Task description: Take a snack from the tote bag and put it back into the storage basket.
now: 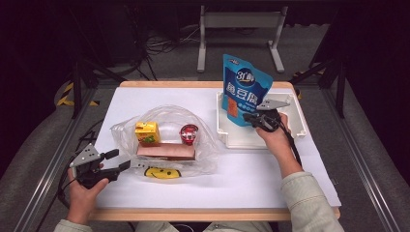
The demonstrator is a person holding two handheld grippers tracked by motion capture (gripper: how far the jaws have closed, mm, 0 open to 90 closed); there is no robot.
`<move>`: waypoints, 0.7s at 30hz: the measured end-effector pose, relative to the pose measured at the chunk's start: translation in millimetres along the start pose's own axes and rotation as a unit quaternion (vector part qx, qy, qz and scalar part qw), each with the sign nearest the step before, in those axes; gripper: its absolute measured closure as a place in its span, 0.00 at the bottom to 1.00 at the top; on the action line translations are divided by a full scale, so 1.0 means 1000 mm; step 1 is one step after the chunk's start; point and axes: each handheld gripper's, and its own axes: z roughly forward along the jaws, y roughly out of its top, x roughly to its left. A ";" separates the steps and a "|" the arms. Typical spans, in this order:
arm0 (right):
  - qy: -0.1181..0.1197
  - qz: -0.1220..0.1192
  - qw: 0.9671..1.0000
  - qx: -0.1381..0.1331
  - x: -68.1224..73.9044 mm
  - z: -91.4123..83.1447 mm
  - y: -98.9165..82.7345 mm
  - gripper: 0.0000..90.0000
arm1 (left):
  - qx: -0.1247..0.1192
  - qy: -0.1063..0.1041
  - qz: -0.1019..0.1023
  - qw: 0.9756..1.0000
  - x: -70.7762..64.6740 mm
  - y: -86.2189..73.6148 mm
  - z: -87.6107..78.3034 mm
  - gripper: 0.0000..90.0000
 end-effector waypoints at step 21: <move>-0.065 0.026 0.997 0.012 -0.018 0.015 -0.005 1.00 | -0.001 0.000 0.002 1.000 0.000 0.000 0.000 0.37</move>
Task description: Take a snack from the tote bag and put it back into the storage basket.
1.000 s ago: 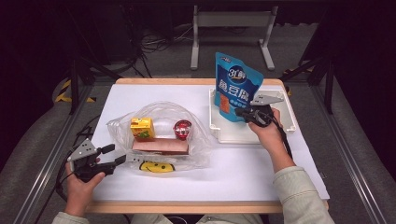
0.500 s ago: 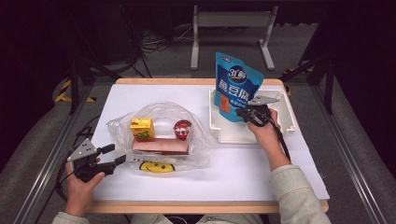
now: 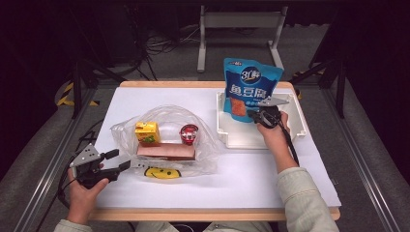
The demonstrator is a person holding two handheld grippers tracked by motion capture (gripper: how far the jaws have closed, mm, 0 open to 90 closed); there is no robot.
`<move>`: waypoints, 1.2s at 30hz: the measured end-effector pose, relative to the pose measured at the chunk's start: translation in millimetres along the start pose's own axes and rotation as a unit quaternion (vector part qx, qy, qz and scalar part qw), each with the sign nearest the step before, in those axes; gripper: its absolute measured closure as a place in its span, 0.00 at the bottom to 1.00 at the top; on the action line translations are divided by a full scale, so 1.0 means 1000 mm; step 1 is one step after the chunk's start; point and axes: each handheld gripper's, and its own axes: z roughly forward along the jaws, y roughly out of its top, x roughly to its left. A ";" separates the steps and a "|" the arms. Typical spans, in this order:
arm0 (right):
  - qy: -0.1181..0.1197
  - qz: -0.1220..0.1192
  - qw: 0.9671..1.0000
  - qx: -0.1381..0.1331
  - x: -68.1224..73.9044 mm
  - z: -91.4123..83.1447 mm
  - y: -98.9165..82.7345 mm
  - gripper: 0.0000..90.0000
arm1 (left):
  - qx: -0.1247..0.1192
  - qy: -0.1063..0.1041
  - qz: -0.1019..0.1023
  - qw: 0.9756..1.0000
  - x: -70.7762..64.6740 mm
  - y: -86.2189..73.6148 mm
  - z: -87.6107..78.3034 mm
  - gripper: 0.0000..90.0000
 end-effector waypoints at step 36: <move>0.089 0.075 0.988 -0.101 0.023 -0.050 0.043 0.48 | -0.001 0.001 -0.001 1.000 0.000 0.000 -0.002 0.37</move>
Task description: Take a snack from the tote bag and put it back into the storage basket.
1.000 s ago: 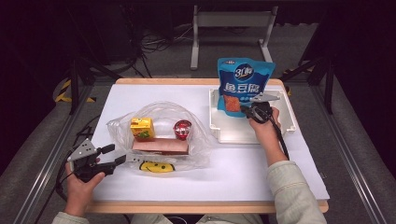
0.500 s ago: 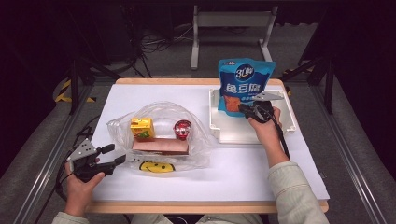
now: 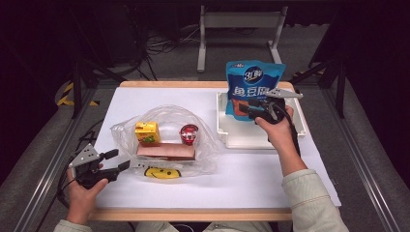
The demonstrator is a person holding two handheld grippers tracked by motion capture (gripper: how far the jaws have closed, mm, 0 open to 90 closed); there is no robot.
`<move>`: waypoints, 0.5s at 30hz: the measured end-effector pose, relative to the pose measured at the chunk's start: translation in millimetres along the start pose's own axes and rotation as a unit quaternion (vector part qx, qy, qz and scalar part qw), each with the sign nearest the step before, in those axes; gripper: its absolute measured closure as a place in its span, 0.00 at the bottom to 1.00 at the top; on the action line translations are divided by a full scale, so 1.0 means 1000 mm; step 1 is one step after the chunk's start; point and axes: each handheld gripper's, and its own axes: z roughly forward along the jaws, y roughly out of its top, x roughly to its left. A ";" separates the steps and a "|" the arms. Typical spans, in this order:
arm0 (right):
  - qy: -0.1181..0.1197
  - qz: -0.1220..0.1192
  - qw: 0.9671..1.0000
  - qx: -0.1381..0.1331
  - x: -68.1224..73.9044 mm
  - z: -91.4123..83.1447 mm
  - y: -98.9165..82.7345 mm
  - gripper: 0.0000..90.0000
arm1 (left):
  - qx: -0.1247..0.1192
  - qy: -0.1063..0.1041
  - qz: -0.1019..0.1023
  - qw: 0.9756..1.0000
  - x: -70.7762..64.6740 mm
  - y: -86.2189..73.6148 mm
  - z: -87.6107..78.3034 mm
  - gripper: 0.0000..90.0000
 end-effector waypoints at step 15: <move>0.042 -0.031 0.998 -0.023 0.039 -0.001 0.028 0.37 | -0.011 -0.014 0.007 1.000 -0.001 0.000 -0.002 0.36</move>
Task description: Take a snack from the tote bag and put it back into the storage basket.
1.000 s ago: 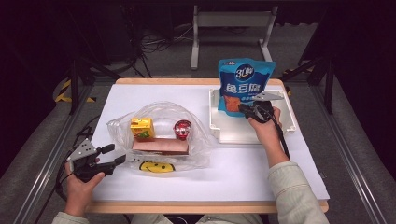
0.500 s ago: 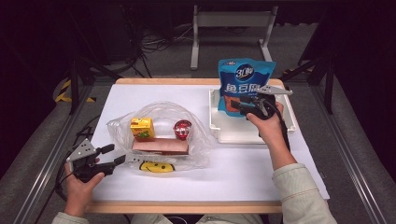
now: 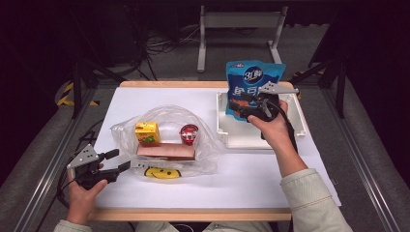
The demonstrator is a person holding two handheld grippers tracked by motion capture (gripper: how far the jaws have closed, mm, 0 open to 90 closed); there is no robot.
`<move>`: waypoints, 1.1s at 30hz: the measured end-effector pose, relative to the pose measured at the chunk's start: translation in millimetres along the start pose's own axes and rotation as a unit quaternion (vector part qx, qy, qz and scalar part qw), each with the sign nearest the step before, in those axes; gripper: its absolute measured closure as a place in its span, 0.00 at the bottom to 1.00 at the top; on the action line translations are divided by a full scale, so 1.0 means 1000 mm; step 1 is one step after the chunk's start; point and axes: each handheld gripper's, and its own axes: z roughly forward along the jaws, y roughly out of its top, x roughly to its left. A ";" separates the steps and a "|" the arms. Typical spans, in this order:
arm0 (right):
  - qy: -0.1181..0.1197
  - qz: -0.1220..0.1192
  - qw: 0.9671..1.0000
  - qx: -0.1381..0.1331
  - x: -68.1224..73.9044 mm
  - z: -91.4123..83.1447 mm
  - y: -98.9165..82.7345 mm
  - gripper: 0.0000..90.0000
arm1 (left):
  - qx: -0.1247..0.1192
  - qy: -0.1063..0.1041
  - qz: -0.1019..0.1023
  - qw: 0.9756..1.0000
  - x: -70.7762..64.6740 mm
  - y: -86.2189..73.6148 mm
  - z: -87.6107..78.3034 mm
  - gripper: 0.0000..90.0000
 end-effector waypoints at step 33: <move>0.110 -0.079 0.991 -0.004 0.082 0.073 0.037 0.33 | 0.009 0.033 -0.004 0.999 -0.005 -0.013 -0.021 0.36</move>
